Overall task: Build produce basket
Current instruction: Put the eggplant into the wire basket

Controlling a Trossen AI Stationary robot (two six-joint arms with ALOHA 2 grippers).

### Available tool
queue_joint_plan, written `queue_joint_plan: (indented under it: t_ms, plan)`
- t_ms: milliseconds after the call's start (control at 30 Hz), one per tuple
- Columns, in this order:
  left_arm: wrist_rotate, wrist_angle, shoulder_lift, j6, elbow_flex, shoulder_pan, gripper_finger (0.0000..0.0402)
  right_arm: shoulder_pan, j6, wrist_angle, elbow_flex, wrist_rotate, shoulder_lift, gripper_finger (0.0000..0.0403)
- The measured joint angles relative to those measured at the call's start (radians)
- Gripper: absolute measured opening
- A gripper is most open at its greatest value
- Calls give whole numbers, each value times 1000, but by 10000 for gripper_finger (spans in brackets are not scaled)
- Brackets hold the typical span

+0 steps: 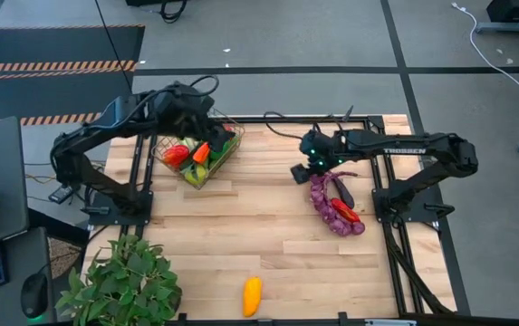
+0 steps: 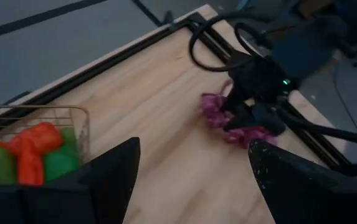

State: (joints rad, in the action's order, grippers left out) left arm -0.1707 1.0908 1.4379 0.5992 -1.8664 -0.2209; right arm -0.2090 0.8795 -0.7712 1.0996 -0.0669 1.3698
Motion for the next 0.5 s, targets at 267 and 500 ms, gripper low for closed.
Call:
queue_joint_plan:
  t_ms: [267,500]
  plan:
    - [-4,-33,-1,40,0,116,304,83,11,-278,0,12,-66,269]
    - [-44,-60,1,48,0,210,303,111,73,-407,-84,14,-89,262]
